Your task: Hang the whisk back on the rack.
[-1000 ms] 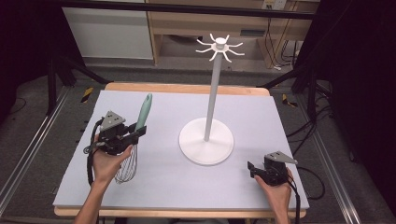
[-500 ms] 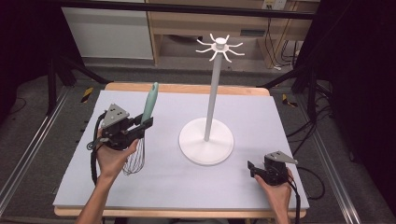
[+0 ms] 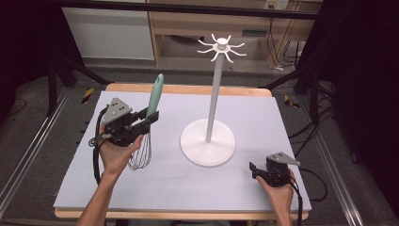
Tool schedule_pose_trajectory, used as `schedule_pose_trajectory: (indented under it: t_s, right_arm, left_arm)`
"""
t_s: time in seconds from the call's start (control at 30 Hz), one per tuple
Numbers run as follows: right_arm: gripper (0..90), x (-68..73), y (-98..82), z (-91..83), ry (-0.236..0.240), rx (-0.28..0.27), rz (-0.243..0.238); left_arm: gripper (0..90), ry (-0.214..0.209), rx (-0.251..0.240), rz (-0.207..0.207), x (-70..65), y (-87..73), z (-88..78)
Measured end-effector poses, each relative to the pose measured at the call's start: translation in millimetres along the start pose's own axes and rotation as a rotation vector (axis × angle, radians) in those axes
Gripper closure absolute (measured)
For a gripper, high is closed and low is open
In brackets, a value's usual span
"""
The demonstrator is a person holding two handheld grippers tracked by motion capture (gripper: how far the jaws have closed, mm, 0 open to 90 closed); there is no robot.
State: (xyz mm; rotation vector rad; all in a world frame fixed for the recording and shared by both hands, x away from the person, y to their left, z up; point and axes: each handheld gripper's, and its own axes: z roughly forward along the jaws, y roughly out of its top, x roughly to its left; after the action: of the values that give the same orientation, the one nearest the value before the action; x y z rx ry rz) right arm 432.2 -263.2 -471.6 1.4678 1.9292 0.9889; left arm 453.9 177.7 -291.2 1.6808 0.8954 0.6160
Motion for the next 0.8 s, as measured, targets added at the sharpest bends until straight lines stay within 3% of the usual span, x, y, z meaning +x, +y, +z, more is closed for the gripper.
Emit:
schedule_pose_trajectory:
  t_s: [0.33, 0.8]
  right_arm:
    - [27.4, -0.1, 0.0, 0.1, 0.000, -0.003, -0.001]
    - [25.3, -0.5, 0.1, 0.7, -0.003, -0.008, -0.003]
  left_arm:
    - [68.6, -0.029, -0.043, 0.002, -6.6, 15.4, -0.4]
    - [68.6, -0.068, -0.075, 0.040, -20.2, 37.3, 1.4]
